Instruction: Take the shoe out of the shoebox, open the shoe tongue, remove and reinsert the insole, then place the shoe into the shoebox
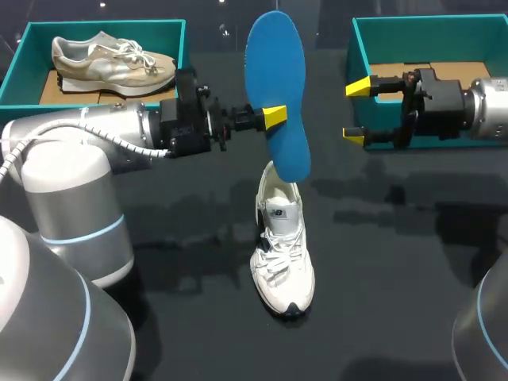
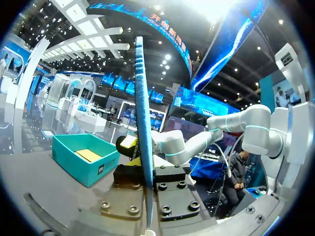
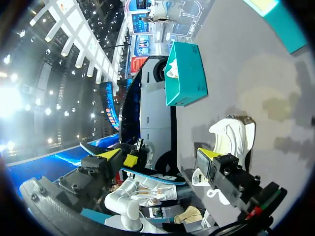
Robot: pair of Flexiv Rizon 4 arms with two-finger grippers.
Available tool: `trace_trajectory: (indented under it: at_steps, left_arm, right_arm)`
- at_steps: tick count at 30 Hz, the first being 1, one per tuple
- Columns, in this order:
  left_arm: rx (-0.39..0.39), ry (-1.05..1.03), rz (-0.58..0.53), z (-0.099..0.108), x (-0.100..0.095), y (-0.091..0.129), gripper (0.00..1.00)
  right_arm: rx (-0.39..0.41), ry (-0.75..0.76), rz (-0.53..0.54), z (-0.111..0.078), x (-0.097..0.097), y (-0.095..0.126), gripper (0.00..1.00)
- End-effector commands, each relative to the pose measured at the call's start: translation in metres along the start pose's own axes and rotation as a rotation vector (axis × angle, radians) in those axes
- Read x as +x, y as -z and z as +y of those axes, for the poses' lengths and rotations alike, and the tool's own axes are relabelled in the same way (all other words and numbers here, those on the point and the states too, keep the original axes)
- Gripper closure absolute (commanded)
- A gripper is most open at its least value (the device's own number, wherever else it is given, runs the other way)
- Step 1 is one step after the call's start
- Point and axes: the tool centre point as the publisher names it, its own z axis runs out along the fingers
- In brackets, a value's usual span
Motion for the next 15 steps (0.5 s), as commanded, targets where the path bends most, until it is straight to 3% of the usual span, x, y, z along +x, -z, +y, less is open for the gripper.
trace_trajectory:
  at_steps: [1,9,15]
  left_arm:
    - [0.008,0.224,0.034,-0.0043,-0.0032,0.001,1.0]
    - [0.02,0.472,0.025,-0.0026,-0.0095,-0.0006,1.0]
    - [-0.024,0.674,0.03,0.0038,-0.0123,-0.0029,1.0]
  right_arm:
    - [-0.002,-0.001,-0.002,-0.0011,0.0001,-0.0003,0.0]
    - [-0.002,-0.001,-0.002,-0.0011,0.0001,-0.0003,0.0]
    - [-0.002,-0.001,-0.002,-0.0011,0.0001,-0.0003,0.0]
